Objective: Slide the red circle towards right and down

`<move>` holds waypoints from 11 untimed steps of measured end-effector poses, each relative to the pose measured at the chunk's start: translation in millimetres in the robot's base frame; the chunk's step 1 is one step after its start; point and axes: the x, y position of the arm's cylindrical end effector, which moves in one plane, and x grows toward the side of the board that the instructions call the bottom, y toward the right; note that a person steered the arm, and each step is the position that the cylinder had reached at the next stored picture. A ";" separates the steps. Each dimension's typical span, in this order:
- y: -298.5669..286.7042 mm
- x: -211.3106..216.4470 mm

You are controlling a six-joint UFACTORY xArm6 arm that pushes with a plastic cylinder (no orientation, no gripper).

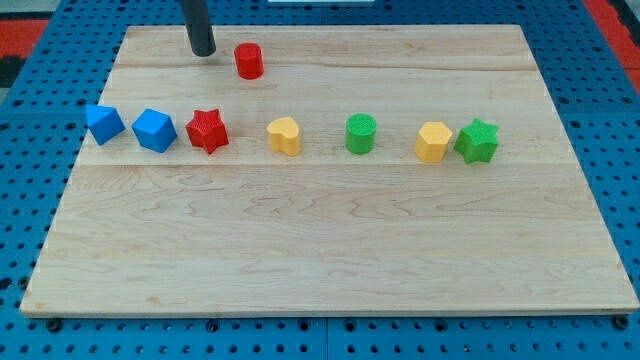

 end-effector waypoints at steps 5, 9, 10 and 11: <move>41.1 45.7; 73.4 55.5; 60.9 62.4; 68.4 60.7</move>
